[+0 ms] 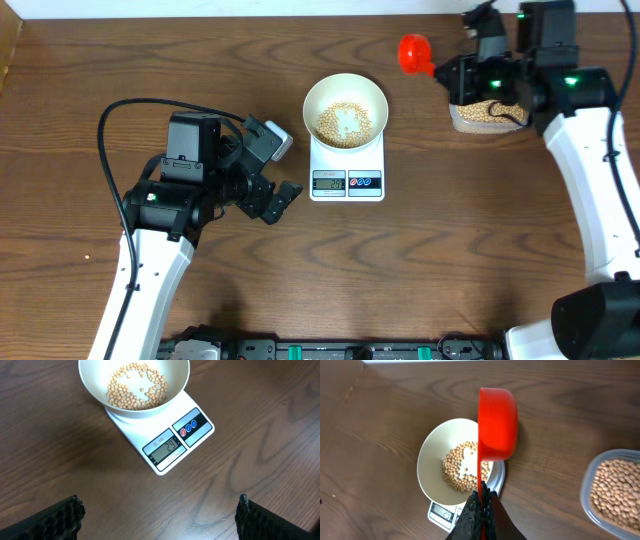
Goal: Scoop item into bowl and weigh 50g on scale
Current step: 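Move the empty red scoop with the right gripper back to the tub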
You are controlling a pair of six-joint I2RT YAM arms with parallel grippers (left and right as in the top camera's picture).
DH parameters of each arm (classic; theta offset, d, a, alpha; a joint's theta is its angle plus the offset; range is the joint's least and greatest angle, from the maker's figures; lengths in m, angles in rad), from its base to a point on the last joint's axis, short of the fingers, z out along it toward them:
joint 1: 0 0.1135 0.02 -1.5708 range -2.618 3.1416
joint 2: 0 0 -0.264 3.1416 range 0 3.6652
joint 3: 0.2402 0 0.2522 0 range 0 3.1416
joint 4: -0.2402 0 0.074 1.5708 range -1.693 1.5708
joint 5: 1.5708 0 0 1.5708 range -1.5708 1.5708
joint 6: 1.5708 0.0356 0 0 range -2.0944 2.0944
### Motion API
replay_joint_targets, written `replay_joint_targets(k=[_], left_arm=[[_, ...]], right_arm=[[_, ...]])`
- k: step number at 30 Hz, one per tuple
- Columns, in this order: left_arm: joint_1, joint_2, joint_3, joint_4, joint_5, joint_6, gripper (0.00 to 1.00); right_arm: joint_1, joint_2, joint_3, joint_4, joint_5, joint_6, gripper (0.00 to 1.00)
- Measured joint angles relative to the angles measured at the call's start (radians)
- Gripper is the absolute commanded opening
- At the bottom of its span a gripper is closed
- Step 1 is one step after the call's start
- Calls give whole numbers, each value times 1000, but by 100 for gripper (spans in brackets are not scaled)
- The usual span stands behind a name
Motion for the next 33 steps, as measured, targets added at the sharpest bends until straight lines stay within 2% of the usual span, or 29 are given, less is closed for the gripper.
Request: replay_joint_targets(k=[14,33], left_arm=[[0,0,0,0,0,0,99],[0,0,0,0,0,0,98]], right_arm=[[-214,0,0,-24,-136,61,1],[-390,0,0,-166,-180,77,1]])
